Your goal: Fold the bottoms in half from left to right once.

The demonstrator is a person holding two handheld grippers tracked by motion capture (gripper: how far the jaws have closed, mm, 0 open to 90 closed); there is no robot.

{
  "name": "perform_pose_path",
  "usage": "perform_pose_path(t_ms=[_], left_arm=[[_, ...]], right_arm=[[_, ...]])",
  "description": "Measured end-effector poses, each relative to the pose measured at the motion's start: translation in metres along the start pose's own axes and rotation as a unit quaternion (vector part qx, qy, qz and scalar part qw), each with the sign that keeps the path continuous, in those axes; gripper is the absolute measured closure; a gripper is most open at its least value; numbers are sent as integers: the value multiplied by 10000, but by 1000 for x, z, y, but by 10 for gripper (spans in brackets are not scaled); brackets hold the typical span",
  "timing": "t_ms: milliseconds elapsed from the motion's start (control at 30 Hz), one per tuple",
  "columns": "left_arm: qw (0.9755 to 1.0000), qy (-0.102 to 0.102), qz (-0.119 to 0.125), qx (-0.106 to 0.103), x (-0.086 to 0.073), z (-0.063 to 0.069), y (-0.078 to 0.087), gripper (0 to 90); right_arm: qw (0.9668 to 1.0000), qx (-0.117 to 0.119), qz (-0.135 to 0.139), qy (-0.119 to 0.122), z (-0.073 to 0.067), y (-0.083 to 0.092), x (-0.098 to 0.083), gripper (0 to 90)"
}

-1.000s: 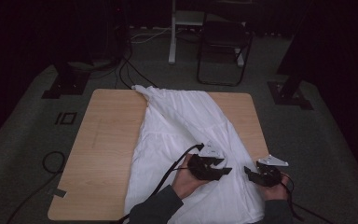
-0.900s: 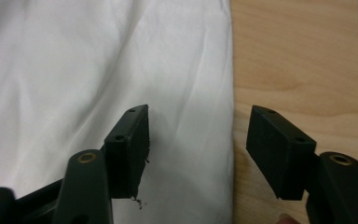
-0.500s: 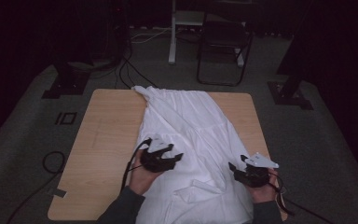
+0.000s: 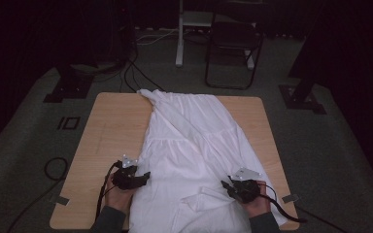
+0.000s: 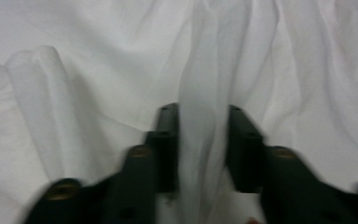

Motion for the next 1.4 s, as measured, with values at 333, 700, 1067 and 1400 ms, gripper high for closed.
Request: perform_pose_path(t_ms=[333,700,1067,1400], left_arm=[[9913,-629,1026,-534,52,54,57,873],[9977,-673,-32,-69,26,44,-20,818],[9883,-753,-373,1274,44,-21,-28,870],[9850,-384,-359,1643,59,-72,-19,870]], right_arm=[[9860,-784,1023,-1055,77,62,23,885],[9788,-1167,-371,-1644,131,0,-63,864],[9867,-691,-498,-1385,103,-18,-50,838],[9940,-290,-462,-943,65,-44,-15,826]])
Point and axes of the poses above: each handheld gripper's, and its own axes: y roughly backward along the jaws, x roughly out of its top, z roughly to its right, the point moved 9 cm from there along -y, roughly forward along the jaws, and after that the axes turned 12 degrees about -x, right-handed, at the moved point
